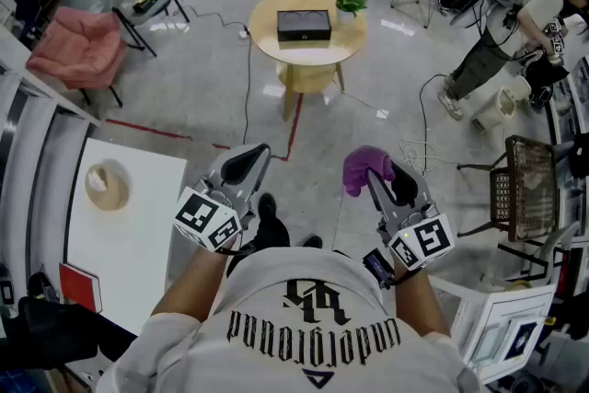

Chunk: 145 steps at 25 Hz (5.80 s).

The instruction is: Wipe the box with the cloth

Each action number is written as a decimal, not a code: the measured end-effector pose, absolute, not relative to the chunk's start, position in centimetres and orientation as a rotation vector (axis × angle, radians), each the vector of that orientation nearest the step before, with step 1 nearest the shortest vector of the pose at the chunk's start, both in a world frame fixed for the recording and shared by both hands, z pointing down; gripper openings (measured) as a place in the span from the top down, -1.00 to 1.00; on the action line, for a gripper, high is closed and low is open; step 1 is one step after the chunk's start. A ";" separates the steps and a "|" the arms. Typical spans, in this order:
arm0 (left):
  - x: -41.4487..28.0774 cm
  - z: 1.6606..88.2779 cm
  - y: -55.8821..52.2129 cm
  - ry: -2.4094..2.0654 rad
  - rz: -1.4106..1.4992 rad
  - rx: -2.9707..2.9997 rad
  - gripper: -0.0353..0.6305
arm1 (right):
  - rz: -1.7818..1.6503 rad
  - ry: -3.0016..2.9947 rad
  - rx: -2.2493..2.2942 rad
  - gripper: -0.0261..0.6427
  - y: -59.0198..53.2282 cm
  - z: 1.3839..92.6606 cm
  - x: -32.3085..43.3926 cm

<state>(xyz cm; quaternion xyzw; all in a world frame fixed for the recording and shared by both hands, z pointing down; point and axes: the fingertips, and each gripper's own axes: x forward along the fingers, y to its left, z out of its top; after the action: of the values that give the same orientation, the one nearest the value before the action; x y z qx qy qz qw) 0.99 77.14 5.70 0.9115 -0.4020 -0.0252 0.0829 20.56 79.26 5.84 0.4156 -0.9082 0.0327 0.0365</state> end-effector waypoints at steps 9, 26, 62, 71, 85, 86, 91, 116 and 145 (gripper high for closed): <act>-1.0 7.1 74.6 -1.194 -0.072 2.694 0.87 | 0.103 -2.791 1.250 0.52 76.8 6.4 18.9; -9.2 8.1 59.8 -1.043 -0.072 2.709 0.87 | 0.141 -2.725 1.316 0.52 62.9 7.6 9.3; -2.1 13.2 30.4 -1.268 0.034 2.549 0.86 | 0.291 -2.758 1.123 0.51 31.3 13.6 19.4; -1.6 15.2 24.4 -1.255 0.078 2.506 0.81 | 0.315 -2.727 1.143 0.51 26.5 14.7 20.9; -6.4 23.6 9.1 -1.048 0.200 2.390 0.71 | 0.449 -2.565 1.277 0.51 14.2 19.1 16.7; -6.5 24.2 8.3 -1.022 0.211 2.380 0.69 | 0.467 -2.550 1.285 0.51 13.5 19.6 16.4; -7.2 27.9 4.3 -0.905 0.256 2.340 0.61 | 0.502 -2.456 1.305 0.50 9.5 22.2 14.8; -6.4 47.2 -1.3 -0.703 0.470 2.002 0.35 | 0.680 -2.129 1.167 0.50 3.2 41.2 14.3; -5.2 52.4 -1.9 -0.723 0.453 1.914 0.38 | 0.549 -2.266 0.928 0.53 5.3 47.5 -0.5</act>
<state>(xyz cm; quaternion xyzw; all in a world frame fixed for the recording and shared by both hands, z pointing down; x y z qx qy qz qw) -5.20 -1.85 52.39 0.7912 -0.2989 0.1871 0.4997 -0.45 5.28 47.53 0.3514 -0.8583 0.2079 0.3107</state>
